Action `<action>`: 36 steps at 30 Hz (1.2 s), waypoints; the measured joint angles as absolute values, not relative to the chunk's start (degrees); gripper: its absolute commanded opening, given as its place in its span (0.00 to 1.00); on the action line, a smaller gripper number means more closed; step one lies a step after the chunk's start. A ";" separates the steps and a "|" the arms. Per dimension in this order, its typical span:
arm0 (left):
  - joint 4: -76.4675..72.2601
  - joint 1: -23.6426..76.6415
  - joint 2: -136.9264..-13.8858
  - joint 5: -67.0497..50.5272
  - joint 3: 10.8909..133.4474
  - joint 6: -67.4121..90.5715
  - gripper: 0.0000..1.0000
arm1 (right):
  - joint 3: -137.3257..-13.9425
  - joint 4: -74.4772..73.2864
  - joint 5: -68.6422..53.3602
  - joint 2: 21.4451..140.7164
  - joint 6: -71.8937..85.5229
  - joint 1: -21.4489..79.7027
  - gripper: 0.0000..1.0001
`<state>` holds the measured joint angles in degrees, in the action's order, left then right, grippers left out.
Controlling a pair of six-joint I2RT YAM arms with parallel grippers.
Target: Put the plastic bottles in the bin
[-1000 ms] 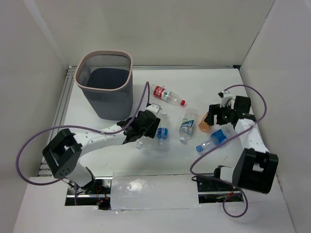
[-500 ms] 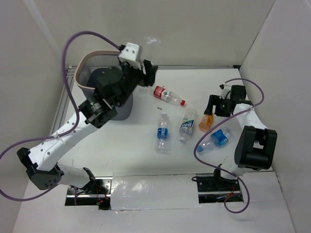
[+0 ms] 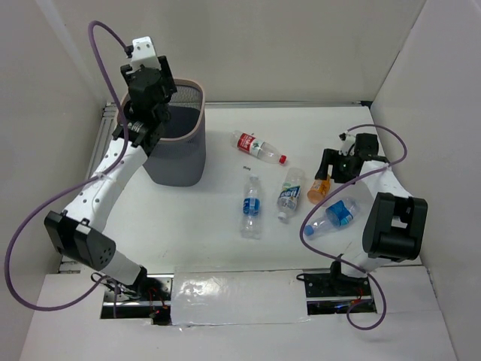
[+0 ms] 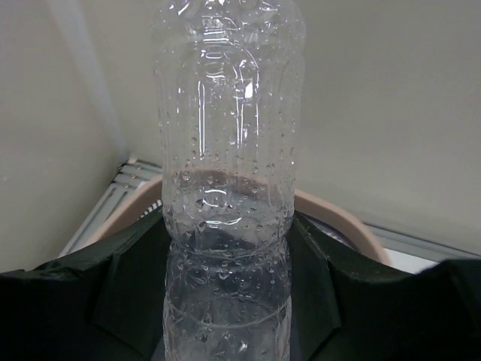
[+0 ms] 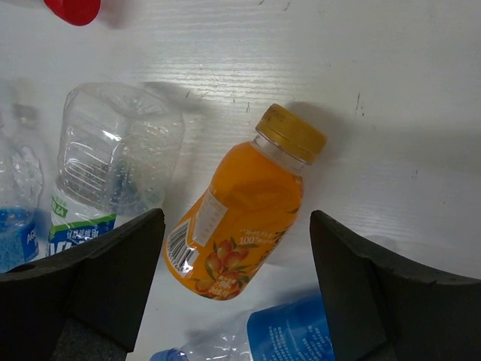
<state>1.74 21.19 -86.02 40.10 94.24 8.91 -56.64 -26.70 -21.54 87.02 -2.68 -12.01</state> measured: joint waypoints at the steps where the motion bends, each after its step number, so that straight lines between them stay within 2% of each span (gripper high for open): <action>1: 1.72 19.86 -87.31 40.84 94.24 8.99 0.82 | -56.64 -26.70 -21.52 87.31 -2.68 -12.01 0.85; 2: 1.74 19.44 -87.81 41.01 94.19 8.84 0.82 | -56.64 -26.63 -21.54 87.66 -2.68 -12.01 0.85; 3: 1.37 18.81 -88.33 40.97 93.69 9.06 0.97 | -56.64 -26.65 -21.50 88.25 -2.68 -11.81 0.85; 4: 1.48 18.37 -88.60 41.01 93.06 9.13 1.00 | -56.64 -26.68 -21.37 88.97 -2.59 -11.75 0.85; 10: 1.69 17.43 -88.97 39.62 91.88 9.54 1.00 | -56.64 -26.70 -21.04 94.15 -2.24 -11.62 0.86; 14: 1.78 20.86 -88.68 38.15 91.88 8.12 1.00 | -56.64 -26.65 -20.62 96.20 -1.83 -11.00 0.84; 15: 1.98 22.57 -88.33 37.08 91.88 7.49 1.00 | -56.64 -26.65 -20.56 96.84 -1.67 -10.85 0.82; 19: 4.49 32.45 -85.36 32.08 91.26 5.91 1.00 | -57.32 -26.65 -20.62 98.13 -1.10 -10.63 0.49; 20: 4.75 35.53 -83.88 30.96 90.21 5.89 1.00 | -57.43 -26.85 -20.75 98.19 -0.99 -10.63 0.36; 23: 6.20 45.45 -78.24 28.12 84.53 6.15 1.00 | -58.26 -28.32 -20.73 98.21 -1.28 -10.63 0.20; 26: 7.57 52.73 -73.91 26.44 77.12 8.19 1.00 | -62.74 -32.40 -20.73 98.21 -2.61 -10.63 0.15; 29: 9.13 55.88 -72.58 25.67 68.16 13.23 1.00 | -72.16 -36.16 -21.52 98.21 -5.02 -10.63 0.14; 36: 14.11 59.70 -75.66 24.84 52.93 23.81 1.00 | -105.58 -37.91 -29.39 100.71 -9.89 -5.17 0.09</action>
<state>14.11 59.70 -75.66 24.84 52.93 23.81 -105.58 -37.91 -29.39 100.71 -9.89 -5.17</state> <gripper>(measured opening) 1.001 0.665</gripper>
